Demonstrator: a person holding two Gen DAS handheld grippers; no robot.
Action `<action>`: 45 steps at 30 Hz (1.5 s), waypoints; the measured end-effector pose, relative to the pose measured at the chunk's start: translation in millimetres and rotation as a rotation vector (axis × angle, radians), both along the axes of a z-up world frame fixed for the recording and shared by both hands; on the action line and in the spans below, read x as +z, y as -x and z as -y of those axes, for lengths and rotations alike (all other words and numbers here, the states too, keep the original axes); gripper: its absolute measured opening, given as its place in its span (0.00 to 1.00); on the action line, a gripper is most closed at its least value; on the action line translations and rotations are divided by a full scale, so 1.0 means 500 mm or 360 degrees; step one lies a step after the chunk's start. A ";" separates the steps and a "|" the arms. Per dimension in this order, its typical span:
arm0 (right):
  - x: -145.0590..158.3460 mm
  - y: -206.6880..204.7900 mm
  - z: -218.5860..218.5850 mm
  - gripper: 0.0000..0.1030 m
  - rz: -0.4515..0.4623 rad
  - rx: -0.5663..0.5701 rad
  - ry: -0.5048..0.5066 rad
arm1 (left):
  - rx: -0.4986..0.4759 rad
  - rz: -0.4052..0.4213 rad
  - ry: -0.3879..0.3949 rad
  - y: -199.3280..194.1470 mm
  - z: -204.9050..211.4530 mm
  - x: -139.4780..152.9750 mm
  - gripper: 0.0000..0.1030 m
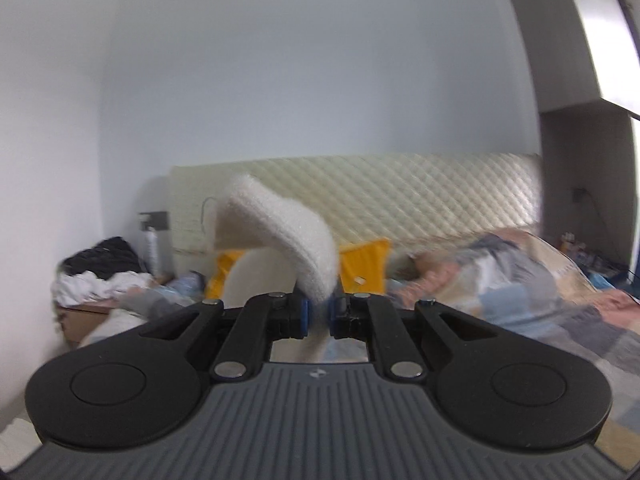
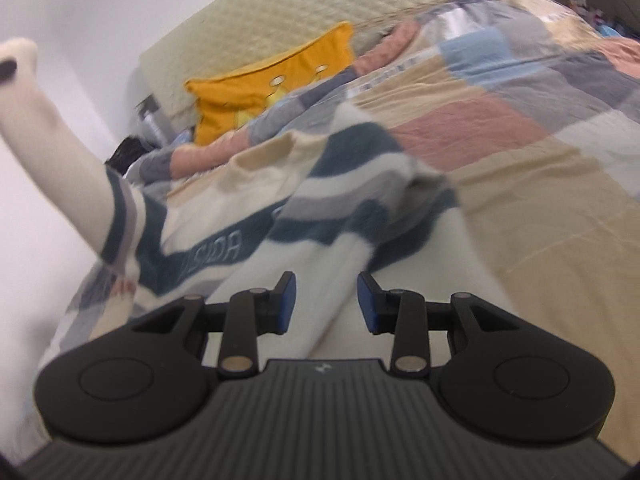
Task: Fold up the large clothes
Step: 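Carry the held corner over the blanket and release it with the left gripper, then move the right gripper to the folded blanket edge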
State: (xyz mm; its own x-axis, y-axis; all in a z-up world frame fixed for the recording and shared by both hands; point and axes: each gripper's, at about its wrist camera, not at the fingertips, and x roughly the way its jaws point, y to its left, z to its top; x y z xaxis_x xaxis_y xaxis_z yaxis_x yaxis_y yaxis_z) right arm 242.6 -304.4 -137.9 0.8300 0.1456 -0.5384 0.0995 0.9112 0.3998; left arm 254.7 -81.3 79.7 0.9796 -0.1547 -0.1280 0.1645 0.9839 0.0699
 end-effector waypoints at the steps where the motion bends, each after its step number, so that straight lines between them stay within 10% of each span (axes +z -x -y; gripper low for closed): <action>1: 0.003 0.004 0.015 0.37 -0.0003 -0.0027 -0.0016 | -0.0038 -0.0031 0.0007 0.006 0.022 -0.019 0.10; 6: 0.018 0.016 0.080 0.37 0.0035 -0.0101 -0.0175 | -0.0206 -0.0311 0.0120 0.062 0.084 -0.168 0.10; 18: 0.035 0.030 0.122 0.37 0.0090 -0.0131 -0.0182 | -0.0345 -0.0865 -0.0086 0.075 0.199 -0.554 0.11; 21: 0.029 0.028 0.120 0.37 0.0075 -0.0095 -0.0225 | -0.0378 -0.0885 -0.0050 0.072 0.176 -0.538 0.18; 25: 0.035 0.042 0.109 0.37 0.0100 -0.0109 -0.0190 | -0.0517 -0.0938 -0.0060 0.082 0.134 -0.489 0.64; 31: 0.046 0.043 0.093 0.37 0.0118 -0.0100 -0.0122 | -0.0619 -0.0898 0.0097 0.111 0.046 -0.410 0.66; 45: -0.006 -0.023 -0.063 0.36 -0.0036 0.0220 0.0237 | -0.0078 -0.1062 0.0410 -0.047 -0.126 -0.427 0.65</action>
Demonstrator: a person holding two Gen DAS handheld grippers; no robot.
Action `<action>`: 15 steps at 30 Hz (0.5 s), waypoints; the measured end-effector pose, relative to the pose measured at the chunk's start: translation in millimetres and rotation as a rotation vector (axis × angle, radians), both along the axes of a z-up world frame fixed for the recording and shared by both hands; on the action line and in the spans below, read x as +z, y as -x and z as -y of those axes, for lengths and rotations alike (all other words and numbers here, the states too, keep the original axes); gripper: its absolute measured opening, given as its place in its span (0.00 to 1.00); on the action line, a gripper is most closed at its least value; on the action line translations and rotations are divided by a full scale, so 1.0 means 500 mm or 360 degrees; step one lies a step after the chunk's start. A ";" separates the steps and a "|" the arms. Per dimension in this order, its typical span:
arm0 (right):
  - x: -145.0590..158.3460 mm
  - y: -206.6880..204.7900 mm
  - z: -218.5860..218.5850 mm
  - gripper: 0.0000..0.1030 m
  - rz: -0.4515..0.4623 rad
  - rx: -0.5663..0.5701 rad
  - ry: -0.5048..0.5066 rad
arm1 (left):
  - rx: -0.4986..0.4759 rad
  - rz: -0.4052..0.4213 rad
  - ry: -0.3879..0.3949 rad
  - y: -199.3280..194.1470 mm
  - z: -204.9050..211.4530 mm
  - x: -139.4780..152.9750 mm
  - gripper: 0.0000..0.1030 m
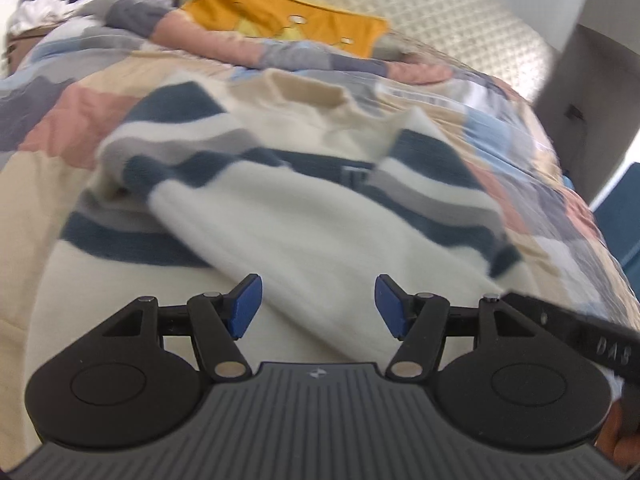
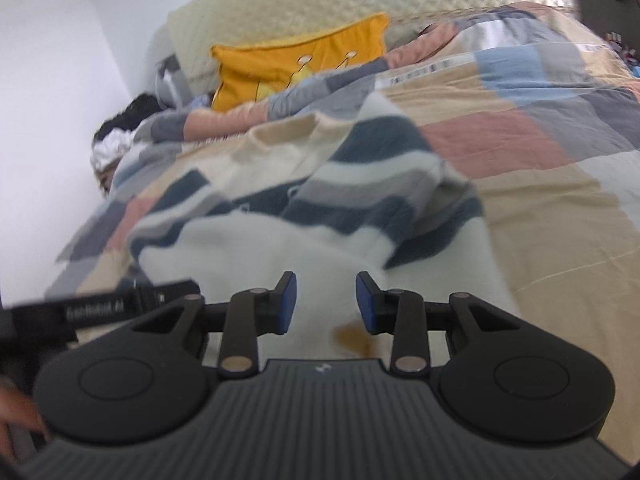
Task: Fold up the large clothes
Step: 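Move the right gripper to the folded blanket edge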
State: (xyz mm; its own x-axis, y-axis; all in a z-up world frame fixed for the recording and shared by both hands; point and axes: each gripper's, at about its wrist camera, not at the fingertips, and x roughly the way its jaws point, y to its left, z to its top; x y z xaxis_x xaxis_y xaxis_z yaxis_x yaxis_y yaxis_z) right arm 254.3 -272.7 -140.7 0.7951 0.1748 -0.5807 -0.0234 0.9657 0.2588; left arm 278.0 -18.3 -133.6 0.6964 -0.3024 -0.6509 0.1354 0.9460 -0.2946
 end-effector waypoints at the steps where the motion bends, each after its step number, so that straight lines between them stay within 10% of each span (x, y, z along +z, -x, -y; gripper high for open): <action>1: -0.005 -0.007 -0.006 0.36 -0.0009 0.0014 0.0011 | 0.0007 0.0018 -0.0019 -0.002 -0.004 0.000 0.65; 15: -0.102 -0.071 -0.007 0.32 -0.0206 -0.0009 -0.0048 | 0.0023 -0.0148 -0.0053 -0.050 0.002 -0.078 0.66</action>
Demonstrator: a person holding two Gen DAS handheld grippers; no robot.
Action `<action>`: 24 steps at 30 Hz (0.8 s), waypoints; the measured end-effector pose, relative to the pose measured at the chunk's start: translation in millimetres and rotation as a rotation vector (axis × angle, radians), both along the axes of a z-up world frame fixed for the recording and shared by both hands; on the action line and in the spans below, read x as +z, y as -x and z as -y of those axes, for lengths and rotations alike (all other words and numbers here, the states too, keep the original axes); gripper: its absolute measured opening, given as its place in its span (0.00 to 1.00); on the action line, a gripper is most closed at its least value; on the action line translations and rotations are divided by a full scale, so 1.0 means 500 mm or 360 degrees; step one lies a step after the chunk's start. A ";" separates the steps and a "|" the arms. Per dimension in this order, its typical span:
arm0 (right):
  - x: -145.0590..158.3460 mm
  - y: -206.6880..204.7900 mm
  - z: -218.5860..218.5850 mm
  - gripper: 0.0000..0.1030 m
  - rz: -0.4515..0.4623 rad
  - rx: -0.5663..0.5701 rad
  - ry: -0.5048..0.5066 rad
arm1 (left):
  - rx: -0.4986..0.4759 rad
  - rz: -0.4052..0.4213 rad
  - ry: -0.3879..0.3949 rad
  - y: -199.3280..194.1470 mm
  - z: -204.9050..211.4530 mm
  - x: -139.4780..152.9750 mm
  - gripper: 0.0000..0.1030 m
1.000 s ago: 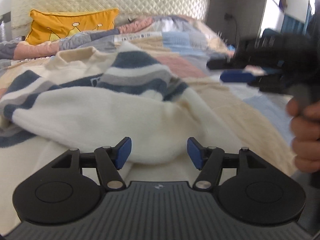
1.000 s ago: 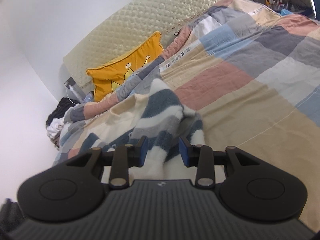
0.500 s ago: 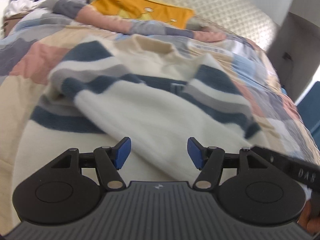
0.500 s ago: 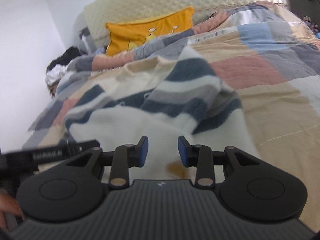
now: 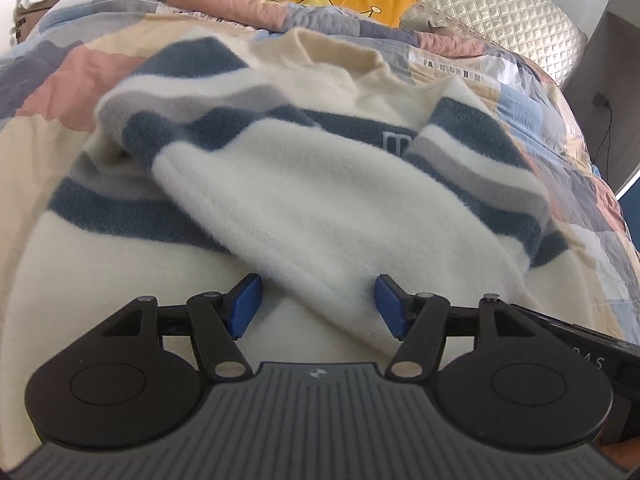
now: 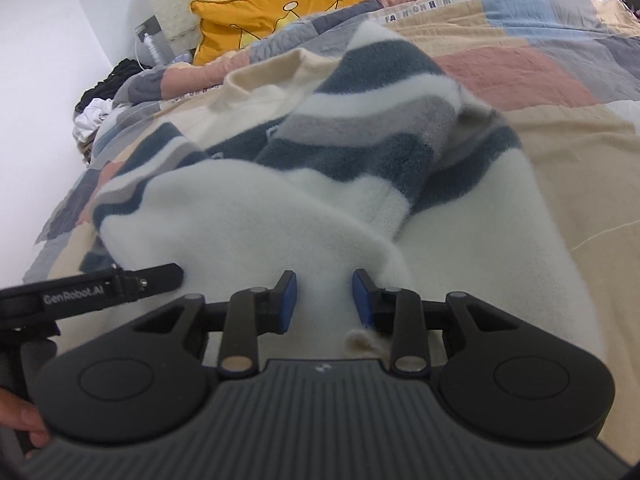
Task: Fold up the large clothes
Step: 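Move the right gripper to the folded blanket edge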
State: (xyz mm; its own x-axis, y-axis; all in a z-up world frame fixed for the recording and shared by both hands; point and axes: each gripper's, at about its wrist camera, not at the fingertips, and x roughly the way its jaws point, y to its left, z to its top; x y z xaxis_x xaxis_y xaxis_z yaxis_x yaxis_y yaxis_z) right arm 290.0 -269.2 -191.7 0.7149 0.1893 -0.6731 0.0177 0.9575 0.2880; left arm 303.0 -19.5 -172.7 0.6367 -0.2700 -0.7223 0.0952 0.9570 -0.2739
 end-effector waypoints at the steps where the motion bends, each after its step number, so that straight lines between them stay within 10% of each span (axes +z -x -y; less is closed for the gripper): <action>1: -0.001 0.001 0.002 0.32 0.0002 0.0000 -0.0005 | -0.0002 0.0006 -0.0007 0.002 0.000 0.000 0.66; 22: 0.081 0.136 0.082 0.36 0.0019 -0.0275 -0.0215 | 0.0280 0.0047 0.0076 0.197 -0.106 0.111 0.66; 24: 0.086 0.155 0.109 0.68 -0.0001 -0.0376 -0.0312 | 0.0322 0.0011 0.0112 0.218 -0.140 0.118 0.66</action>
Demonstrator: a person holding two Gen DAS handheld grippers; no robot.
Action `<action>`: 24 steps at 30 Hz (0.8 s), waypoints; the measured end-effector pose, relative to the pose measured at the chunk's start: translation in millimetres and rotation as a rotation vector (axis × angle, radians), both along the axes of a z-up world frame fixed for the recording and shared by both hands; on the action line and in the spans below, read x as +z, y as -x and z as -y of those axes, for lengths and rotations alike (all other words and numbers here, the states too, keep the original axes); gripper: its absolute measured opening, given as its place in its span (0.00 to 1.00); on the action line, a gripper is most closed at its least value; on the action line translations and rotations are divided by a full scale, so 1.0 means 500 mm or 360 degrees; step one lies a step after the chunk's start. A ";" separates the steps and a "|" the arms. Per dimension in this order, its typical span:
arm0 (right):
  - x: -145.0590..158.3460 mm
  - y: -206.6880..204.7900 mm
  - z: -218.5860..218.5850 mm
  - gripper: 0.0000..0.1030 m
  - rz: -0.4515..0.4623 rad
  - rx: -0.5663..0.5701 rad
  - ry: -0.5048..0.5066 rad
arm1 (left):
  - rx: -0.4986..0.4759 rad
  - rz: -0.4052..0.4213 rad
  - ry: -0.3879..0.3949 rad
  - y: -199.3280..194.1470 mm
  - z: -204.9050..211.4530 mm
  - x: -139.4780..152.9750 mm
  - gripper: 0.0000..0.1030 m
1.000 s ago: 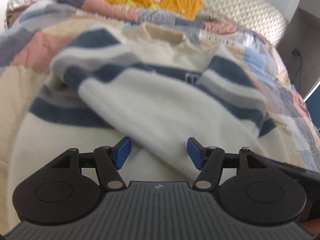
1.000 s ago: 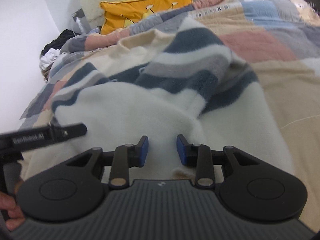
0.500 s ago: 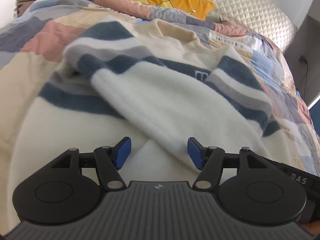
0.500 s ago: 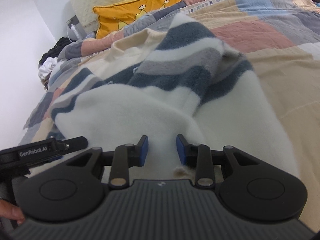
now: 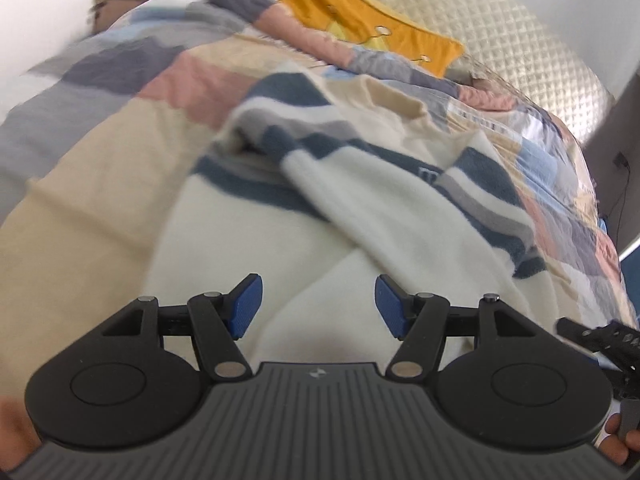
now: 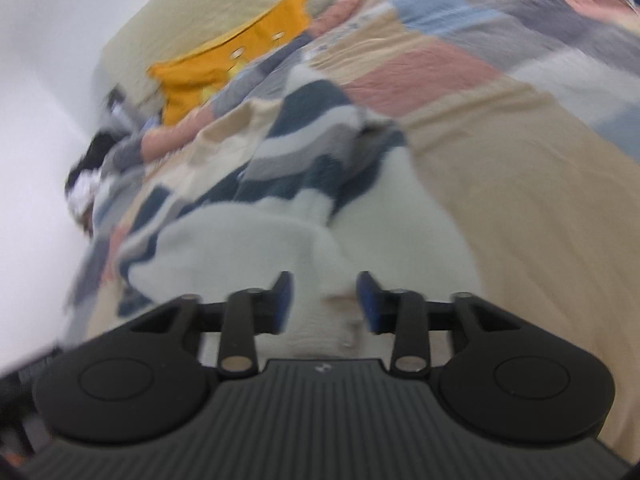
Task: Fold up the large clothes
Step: 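Move the right gripper to the folded blanket edge, then grasp the folded blanket edge with the right gripper while the left gripper grasps beside it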
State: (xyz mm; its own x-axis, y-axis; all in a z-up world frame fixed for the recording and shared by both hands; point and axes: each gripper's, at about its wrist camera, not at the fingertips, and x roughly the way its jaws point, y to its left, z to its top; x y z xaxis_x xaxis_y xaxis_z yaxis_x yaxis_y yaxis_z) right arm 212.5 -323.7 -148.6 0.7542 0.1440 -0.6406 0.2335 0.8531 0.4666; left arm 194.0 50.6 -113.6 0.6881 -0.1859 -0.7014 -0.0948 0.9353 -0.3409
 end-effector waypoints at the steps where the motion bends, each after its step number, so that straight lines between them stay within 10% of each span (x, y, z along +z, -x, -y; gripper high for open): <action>1: 0.001 0.009 0.014 0.76 -0.0015 -0.0059 -0.0042 | 0.0038 -0.0027 0.0033 0.009 -0.021 0.002 0.66; 13: -0.064 0.019 0.058 0.82 -0.0361 -0.0415 -0.0240 | 0.0579 -0.0339 0.0451 0.068 -0.236 -0.054 0.72; 24: -0.084 0.022 0.029 0.85 -0.0402 -0.0123 -0.0504 | 0.0407 -0.0473 0.0535 0.040 -0.197 -0.092 0.79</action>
